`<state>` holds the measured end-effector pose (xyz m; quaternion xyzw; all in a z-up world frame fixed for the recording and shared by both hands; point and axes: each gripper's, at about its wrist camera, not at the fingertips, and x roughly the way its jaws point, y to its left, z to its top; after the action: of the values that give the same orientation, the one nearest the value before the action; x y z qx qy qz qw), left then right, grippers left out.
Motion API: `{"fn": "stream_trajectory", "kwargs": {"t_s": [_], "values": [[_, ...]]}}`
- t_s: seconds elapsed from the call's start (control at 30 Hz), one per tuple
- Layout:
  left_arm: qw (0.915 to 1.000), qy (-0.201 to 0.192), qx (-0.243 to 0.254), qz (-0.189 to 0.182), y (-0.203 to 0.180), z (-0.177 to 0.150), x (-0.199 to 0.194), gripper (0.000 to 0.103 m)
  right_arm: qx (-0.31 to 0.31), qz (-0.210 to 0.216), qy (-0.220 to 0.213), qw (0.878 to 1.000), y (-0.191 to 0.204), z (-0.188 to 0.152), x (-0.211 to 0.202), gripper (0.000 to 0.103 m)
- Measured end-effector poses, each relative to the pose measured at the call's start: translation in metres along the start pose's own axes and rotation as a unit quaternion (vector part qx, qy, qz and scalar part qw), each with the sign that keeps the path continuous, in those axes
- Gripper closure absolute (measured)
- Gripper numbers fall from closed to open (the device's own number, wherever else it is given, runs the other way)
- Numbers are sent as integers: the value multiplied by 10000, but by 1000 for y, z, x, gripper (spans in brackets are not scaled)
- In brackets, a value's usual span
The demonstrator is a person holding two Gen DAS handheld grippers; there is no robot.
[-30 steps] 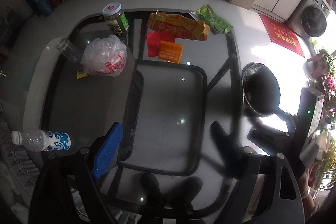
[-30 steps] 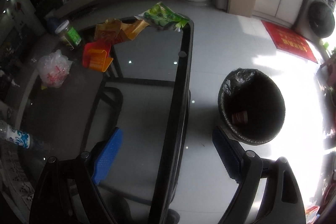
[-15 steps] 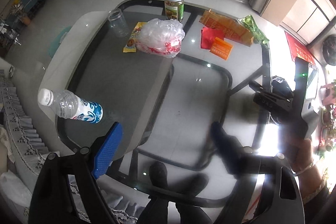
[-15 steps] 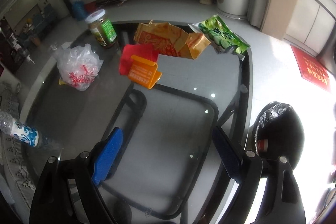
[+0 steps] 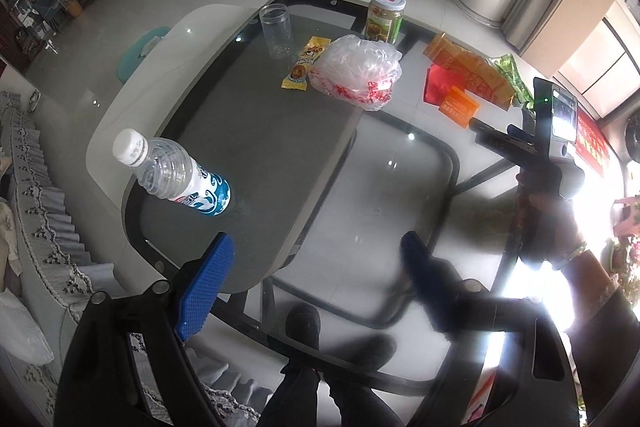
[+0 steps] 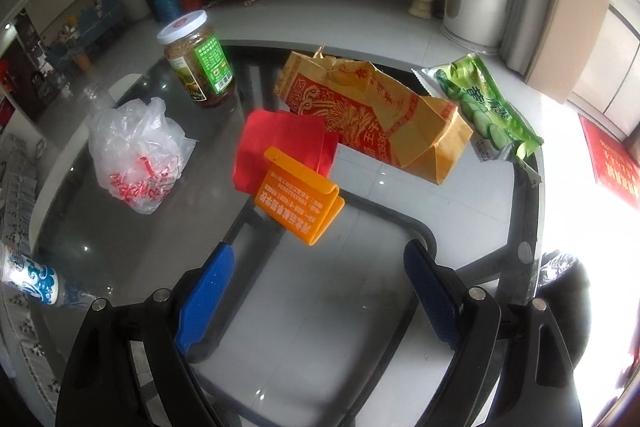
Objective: Collect trash
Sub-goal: 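Move the right tool toward the orange card holder and red paper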
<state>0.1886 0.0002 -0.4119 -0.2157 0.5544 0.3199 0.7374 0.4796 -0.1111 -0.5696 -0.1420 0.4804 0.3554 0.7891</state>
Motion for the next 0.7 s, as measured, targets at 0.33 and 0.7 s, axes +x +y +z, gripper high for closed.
{"fn": "stream_trajectory", "kwargs": {"t_s": [0.33,0.7], "values": [[9997,84,-214,30,17,-3,8,20,-127,-141,-5,9998,11,18,20,19],[9997,99,-229,53,24,-5,9,20,-193,-227,27,9996,18,18,23,19]]}}
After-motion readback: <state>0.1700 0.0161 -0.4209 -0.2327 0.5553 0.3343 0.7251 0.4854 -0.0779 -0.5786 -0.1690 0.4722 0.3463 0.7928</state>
